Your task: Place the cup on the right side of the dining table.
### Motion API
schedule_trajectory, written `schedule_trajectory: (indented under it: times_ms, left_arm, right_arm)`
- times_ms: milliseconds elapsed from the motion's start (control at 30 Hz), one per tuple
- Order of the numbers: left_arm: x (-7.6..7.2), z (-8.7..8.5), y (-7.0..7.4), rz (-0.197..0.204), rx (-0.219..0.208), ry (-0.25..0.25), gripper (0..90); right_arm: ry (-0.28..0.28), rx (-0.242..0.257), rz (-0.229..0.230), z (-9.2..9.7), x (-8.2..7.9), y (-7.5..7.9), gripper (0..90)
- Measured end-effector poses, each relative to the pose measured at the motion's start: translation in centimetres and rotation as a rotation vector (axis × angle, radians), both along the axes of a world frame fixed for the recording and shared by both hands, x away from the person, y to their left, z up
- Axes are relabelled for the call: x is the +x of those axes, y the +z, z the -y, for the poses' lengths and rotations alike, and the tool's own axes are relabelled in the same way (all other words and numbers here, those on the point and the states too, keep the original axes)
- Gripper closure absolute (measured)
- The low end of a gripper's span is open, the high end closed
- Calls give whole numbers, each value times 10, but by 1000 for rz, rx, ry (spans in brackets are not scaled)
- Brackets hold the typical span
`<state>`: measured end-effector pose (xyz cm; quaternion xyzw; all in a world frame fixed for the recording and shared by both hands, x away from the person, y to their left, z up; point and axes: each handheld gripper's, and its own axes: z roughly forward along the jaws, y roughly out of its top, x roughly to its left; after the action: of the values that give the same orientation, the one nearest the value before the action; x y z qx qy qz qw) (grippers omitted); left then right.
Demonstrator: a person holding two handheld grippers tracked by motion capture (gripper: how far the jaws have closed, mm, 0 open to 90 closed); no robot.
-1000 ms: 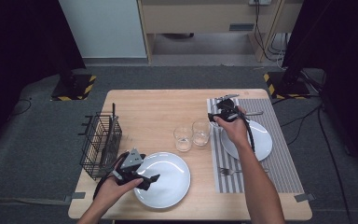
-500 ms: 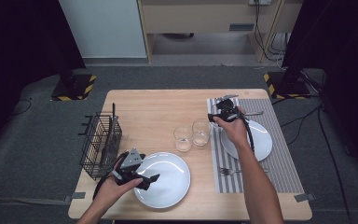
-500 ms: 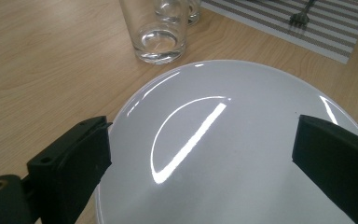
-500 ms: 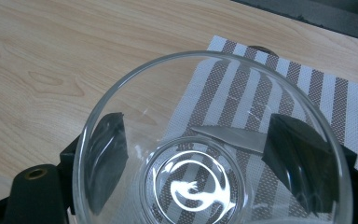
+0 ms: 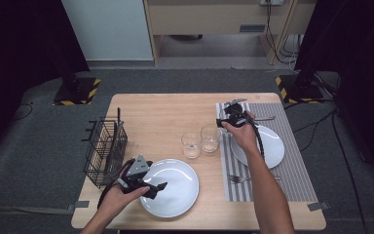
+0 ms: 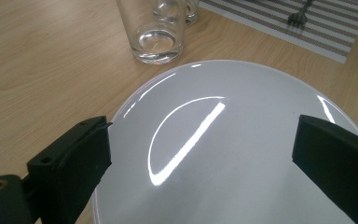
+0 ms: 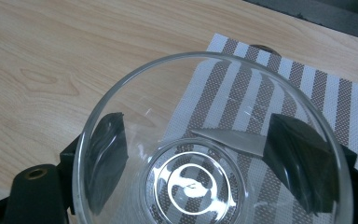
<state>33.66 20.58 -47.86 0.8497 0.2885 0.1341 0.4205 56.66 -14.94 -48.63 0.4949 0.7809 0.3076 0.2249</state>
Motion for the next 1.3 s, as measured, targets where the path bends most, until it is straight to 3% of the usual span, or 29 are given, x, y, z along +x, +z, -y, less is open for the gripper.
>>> schedule_trajectory:
  times_ms: [400,1300]
  left_arm:
    - [0,-1,0,0,-1,2,37]
    - [-1,-1,1,-4,-9,0,37]
  right_arm:
    - [4,-9,-7,-7,4,-2,193]
    - [-12,-4,-29,1,5,-8,193]
